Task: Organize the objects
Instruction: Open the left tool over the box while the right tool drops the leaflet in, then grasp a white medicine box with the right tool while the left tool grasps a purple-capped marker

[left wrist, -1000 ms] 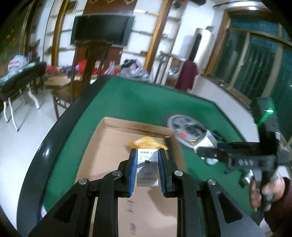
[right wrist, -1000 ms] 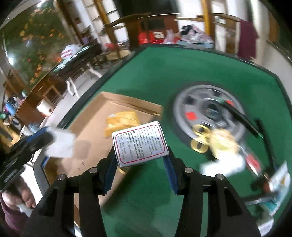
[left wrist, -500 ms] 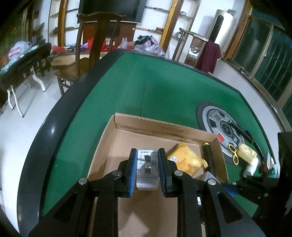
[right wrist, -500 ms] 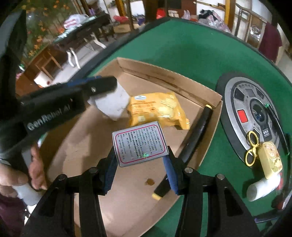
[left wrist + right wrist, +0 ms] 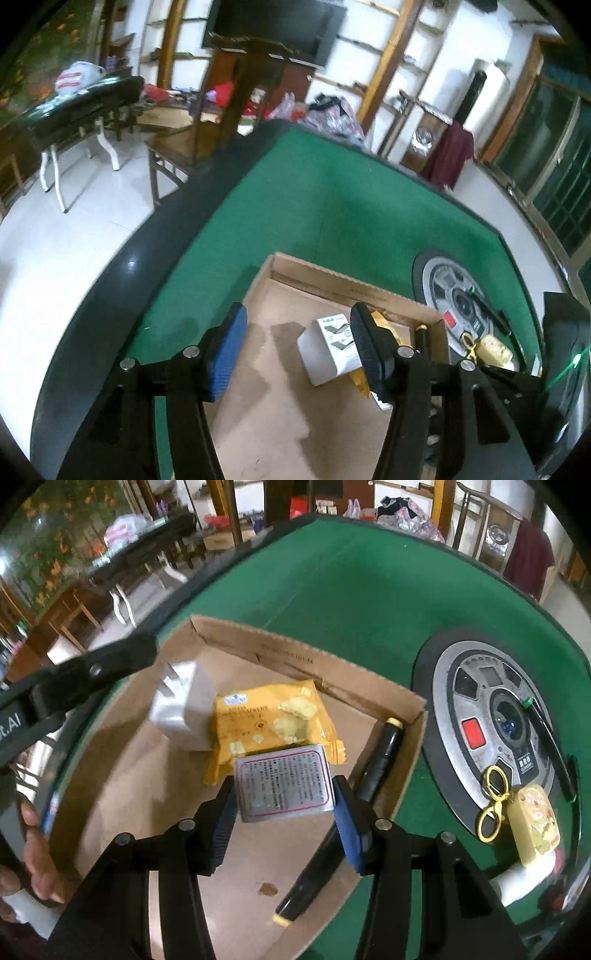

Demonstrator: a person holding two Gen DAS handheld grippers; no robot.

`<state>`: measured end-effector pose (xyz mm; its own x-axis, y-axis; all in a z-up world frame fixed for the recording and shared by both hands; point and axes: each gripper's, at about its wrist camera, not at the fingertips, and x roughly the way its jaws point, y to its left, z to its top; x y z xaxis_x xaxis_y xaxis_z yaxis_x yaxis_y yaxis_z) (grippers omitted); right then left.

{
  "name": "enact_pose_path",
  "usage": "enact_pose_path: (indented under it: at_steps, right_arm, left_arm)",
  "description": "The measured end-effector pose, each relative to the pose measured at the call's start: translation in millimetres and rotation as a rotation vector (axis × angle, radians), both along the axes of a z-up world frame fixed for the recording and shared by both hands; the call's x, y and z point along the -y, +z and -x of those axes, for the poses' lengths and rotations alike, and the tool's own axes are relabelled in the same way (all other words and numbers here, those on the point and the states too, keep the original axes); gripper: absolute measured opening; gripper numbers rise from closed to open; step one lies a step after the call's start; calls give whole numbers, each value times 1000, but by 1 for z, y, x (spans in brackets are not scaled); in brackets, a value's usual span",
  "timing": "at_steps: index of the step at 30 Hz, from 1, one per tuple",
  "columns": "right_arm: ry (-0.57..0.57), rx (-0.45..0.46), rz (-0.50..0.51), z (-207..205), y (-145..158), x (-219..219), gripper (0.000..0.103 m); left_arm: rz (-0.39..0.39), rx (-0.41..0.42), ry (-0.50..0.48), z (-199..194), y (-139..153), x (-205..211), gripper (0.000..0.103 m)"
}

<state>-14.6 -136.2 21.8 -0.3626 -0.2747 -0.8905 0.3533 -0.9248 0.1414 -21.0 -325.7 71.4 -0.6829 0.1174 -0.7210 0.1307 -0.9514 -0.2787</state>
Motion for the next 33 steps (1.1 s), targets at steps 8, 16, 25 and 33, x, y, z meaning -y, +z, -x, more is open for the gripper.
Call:
enact_pose_path:
  at_steps: [8, 16, 25, 33]
  right_arm:
    - [-91, -116, 77, -29, 44, -48, 59]
    - [-206, -226, 51, -76, 68, -136, 69]
    - [-402, -205, 88, -112, 59, -246, 69]
    - [-634, -189, 168, -143, 31, -348, 69]
  left_arm:
    - [-172, -101, -75, -18, 16, -11, 55]
    - [-248, -72, -198, -4, 9, -43, 55]
    - [-189, -88, -303, -26, 34, -95, 61]
    - [101, -109, -586, -55, 30, -219, 87]
